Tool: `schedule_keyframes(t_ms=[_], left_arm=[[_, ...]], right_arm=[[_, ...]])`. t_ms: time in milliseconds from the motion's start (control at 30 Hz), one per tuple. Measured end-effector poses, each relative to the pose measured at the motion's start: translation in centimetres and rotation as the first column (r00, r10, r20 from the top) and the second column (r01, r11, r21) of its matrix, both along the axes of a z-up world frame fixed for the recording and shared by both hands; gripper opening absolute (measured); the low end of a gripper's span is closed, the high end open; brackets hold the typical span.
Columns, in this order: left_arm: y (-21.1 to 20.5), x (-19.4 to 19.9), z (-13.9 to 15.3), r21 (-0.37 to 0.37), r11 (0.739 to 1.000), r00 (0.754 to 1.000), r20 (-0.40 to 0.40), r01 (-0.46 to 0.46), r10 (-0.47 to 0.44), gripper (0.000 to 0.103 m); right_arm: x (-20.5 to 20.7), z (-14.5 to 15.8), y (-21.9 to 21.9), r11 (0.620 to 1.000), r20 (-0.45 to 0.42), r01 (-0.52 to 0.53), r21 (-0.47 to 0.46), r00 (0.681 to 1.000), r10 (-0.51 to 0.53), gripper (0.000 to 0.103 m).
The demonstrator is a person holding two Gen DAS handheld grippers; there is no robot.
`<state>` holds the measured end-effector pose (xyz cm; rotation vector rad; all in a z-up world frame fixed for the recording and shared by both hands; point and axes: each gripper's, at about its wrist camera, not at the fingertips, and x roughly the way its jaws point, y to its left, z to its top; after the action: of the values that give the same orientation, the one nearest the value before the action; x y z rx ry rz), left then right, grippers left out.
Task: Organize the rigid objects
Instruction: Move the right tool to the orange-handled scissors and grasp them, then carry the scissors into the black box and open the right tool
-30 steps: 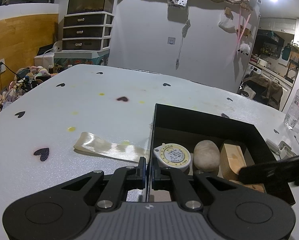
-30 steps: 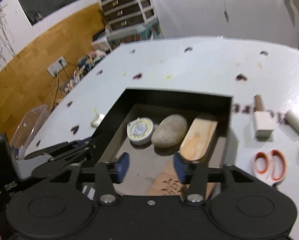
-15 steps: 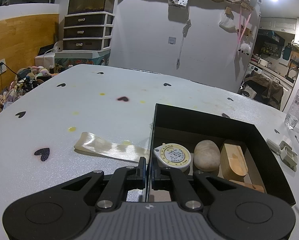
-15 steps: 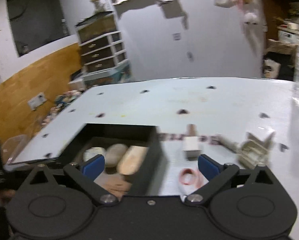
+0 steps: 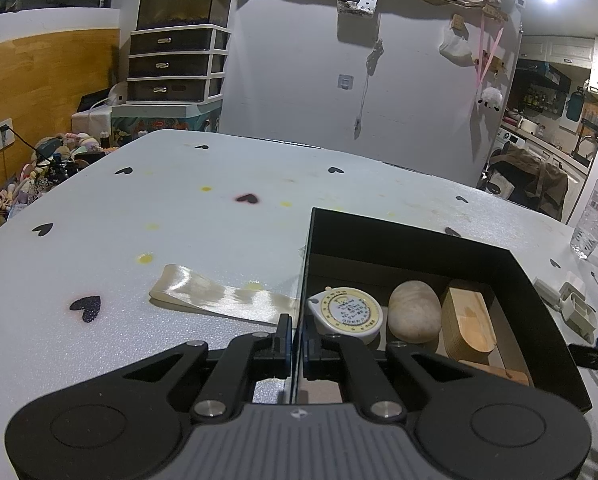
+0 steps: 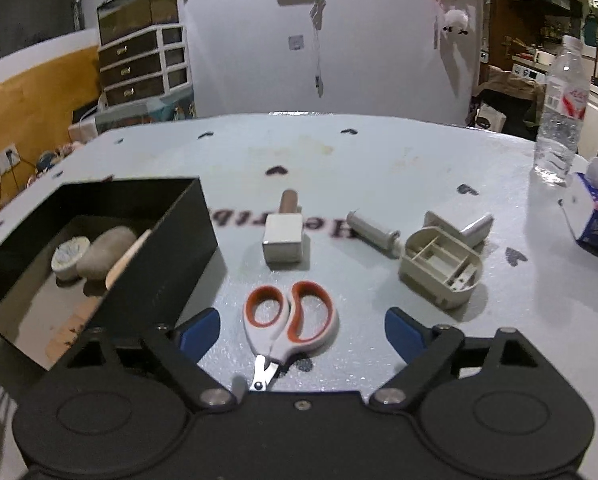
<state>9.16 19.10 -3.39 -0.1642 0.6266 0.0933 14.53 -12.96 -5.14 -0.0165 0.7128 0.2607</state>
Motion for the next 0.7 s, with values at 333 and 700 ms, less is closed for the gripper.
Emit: schedule_keyframes(t_ms=[333, 700], left_arm=[[0.2, 0.0, 0.1, -0.001, 1.0, 1.0, 0.002, 0.001, -0.001, 0.004], [0.3, -0.1, 0.2, 0.004, 1.0, 1.0, 0.001, -0.001, 0.001, 0.004]], right_arm=[[0.8, -1.9, 1.6, 0.997, 0.001, -0.035, -0.069, 0.999, 0.035, 0.079], [0.1, -1.6, 2.0, 0.996, 0.022, -0.067, -0.061, 0.997, 0.069, 0.06]])
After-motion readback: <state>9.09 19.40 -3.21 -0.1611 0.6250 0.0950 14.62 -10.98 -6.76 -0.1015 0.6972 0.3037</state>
